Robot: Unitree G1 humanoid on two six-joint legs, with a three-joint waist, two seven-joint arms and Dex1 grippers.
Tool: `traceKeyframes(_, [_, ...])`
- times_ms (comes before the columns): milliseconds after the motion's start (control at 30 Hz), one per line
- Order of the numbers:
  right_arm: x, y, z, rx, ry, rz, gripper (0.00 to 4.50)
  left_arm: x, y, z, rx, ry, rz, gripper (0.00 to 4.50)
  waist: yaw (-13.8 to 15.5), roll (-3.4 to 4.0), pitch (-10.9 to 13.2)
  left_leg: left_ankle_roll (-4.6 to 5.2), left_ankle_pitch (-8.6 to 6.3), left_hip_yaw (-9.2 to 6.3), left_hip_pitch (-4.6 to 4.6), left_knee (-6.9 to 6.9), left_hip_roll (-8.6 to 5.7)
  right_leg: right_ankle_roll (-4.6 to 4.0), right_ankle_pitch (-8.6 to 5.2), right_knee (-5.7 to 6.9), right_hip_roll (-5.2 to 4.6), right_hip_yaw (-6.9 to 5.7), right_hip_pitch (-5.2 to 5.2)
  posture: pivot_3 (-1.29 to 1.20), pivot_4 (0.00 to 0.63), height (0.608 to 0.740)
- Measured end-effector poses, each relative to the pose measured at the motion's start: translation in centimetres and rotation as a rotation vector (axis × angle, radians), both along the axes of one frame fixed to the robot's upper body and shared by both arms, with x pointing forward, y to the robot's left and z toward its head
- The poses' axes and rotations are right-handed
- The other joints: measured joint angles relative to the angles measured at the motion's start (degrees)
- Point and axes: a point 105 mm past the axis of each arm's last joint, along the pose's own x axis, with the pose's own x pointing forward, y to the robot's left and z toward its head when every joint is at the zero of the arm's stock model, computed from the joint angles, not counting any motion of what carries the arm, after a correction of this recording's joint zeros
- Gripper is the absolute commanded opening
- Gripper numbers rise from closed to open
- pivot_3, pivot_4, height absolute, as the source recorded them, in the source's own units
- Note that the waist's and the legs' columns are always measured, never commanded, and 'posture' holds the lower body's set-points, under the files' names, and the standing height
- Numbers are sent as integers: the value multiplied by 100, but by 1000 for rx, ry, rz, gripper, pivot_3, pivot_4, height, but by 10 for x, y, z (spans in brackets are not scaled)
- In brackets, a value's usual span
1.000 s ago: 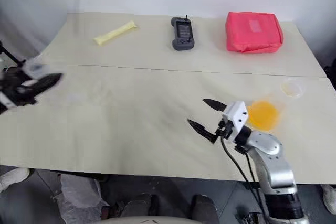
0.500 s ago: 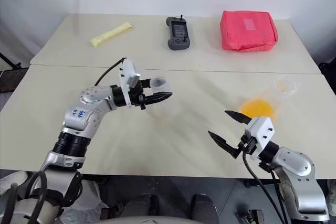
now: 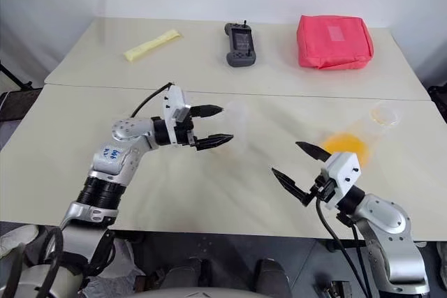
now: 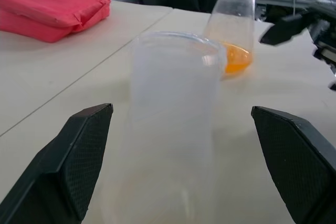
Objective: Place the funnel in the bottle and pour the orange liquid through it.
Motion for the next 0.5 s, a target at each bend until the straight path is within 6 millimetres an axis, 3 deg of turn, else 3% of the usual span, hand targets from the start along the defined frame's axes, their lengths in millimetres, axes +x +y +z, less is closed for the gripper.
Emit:
traceKeyframes(167, [6,16,11,24,-26,69,4500,-2,42,12,-30,-115,113,4478,-48,0,0,0,0,-2,1,1,6,0,0,2,0,-2,1,0,150,740])
traceKeyframes(267, [12,26,19,42,-35,130,4500,-15,78,16,-79,-166,224,4478,-107,0,0,0,0,-5,1,-2,31,0,0,2,-4,-3,2,0,150,740])
traceKeyframes(400, [21,36,25,62,-31,196,4500,-37,143,12,-152,-181,510,4478,-126,0,0,1,-1,-6,4,-3,41,0,0,2,-4,-5,4,0,150,740])
traceKeyframes(500, [28,45,31,59,-41,249,4500,-66,207,-10,-243,-145,859,4478,-164,0,0,6,-5,-9,7,-3,43,0,0,2,-11,-9,7,0,150,740])
